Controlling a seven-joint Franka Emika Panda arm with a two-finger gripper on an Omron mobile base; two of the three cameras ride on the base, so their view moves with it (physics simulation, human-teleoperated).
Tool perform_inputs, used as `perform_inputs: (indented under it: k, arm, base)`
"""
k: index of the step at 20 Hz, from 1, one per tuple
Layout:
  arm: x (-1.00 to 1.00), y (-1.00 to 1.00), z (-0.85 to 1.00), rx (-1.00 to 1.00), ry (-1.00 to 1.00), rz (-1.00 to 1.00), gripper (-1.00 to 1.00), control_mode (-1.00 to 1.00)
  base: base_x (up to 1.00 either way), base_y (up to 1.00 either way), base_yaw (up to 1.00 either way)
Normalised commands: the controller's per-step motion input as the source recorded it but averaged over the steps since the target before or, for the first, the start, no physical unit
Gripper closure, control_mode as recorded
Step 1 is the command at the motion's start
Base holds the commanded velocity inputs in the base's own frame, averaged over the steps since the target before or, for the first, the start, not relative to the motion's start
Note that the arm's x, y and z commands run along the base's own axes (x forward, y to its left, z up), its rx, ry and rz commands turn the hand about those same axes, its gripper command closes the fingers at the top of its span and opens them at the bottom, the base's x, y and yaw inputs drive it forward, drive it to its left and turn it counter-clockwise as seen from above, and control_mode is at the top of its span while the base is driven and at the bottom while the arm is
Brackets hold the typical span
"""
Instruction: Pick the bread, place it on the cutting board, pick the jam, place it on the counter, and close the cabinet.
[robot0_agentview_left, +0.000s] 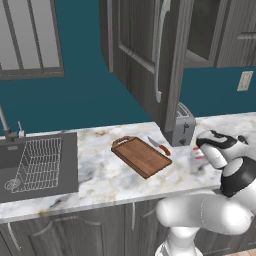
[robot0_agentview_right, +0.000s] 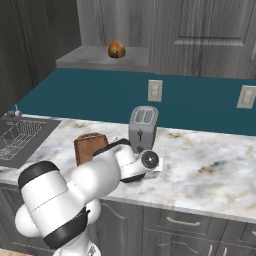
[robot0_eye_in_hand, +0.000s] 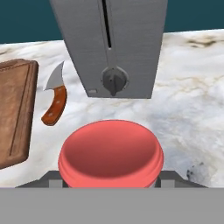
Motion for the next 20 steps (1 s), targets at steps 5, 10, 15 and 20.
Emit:
perform_inputs:
  k: [5, 10, 15, 20]
  arm:
    - [0.14, 0.00, -0.18, 0.00, 0.00, 0.00, 1.00, -1.00]
    - [0.12, 0.00, -0.14, 0.00, 0.00, 0.00, 1.00, -1.00]
    - [0.12, 0.00, -0.09, 0.00, 0.00, 0.00, 1.00, -1.00]
    - [0.10, 0.00, -0.12, 0.00, 0.00, 0.00, 1.00, -1.00]
  base:
    - [0.00, 0.00, 0.00]
    - [0.00, 0.00, 0.00]
    - [0.00, 0.00, 0.00]
    - [0.00, 0.00, 0.00]
